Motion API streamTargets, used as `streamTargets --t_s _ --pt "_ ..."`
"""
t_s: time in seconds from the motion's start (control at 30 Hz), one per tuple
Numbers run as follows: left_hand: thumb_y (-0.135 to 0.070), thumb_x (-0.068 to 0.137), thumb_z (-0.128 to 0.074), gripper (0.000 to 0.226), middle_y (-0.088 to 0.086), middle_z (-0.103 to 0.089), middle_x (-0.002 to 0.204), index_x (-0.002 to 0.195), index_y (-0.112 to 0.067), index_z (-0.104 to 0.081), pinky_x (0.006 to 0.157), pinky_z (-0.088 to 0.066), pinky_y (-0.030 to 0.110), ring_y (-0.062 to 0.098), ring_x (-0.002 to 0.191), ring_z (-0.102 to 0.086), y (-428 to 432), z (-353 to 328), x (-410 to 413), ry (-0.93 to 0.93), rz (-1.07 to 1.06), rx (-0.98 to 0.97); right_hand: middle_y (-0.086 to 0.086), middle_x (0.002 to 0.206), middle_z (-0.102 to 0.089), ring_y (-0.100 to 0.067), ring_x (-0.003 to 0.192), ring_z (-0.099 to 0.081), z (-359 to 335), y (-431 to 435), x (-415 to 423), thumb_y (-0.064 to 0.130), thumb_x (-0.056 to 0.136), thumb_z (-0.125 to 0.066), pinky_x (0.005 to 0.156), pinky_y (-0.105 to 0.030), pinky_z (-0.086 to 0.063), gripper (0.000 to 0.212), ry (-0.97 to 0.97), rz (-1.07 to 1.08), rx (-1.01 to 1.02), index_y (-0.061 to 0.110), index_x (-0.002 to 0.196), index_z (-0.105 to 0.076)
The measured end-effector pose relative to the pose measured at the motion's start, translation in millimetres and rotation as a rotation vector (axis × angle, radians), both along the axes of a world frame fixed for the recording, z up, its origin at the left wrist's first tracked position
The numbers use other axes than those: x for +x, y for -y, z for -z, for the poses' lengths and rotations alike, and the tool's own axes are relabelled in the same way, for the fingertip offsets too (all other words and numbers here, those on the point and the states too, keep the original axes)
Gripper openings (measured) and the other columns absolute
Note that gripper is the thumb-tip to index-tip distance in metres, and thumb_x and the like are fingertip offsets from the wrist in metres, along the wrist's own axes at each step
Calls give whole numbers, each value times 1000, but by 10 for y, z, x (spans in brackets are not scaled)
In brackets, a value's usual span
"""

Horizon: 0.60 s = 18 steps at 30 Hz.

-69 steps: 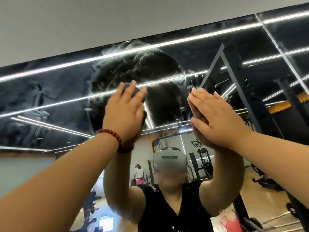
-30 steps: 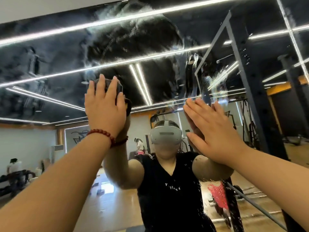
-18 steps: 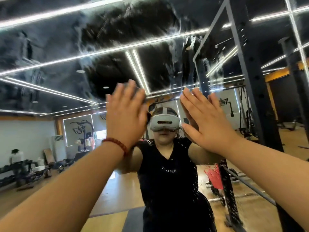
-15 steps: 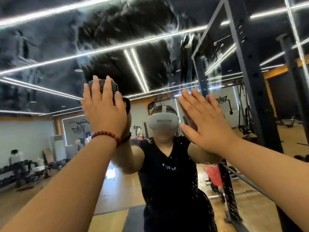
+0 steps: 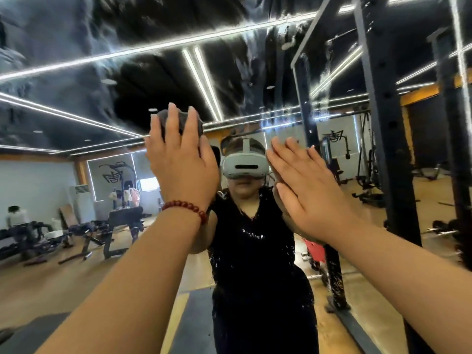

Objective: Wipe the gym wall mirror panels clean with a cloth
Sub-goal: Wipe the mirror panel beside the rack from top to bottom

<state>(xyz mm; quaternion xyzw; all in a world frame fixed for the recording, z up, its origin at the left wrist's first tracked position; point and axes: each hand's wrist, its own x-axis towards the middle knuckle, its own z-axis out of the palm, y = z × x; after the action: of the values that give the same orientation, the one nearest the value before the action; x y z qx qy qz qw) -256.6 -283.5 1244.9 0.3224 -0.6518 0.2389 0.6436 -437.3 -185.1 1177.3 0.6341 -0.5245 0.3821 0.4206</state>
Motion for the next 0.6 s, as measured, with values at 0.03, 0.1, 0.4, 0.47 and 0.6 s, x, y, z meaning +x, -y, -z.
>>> streamTargets --t_s 0.03,0.1,0.4,0.47,0.6 --pt "-31 100 -39 49 5 -32 159 147 -21 -44 121 -7 45 30 149 -16 -36 118 -101 67 -7 -54 5 163 -15 -11 152 -6 26 0 0 30 100 -27 123 -32 3 57 3 7 3 17 155 -25" --pt "-29 97 -41 51 7 -38 155 146 -17 -45 119 -19 52 31 146 -20 -122 494 -326 313 19 -183 6 163 -14 -10 152 -6 68 -14 -36 27 100 -29 123 -29 4 57 -2 13 13 17 156 -25" --pt "-29 97 -42 49 9 -36 156 143 -16 -49 122 -8 42 33 146 -22 17 353 26 164 20 -96 4 163 -14 -10 151 -6 202 -23 -87 28 95 -34 122 -27 5 62 -4 -6 24 13 155 -25" --pt "-30 97 -41 49 7 -36 156 144 -17 -49 121 0 34 32 147 -20 -81 429 -139 62 12 -51 2 163 -19 -11 151 -8 229 -10 -47 28 95 -36 122 -28 5 62 24 -13 -3 13 154 -28" --pt "-30 95 -44 52 4 -37 156 146 -20 -43 118 -20 52 31 147 -21 -203 1176 -384 510 63 -216 -2 161 -26 -12 150 -13 371 -55 -36 27 94 -35 123 -33 -3 61 45 -34 -18 11 152 -35"
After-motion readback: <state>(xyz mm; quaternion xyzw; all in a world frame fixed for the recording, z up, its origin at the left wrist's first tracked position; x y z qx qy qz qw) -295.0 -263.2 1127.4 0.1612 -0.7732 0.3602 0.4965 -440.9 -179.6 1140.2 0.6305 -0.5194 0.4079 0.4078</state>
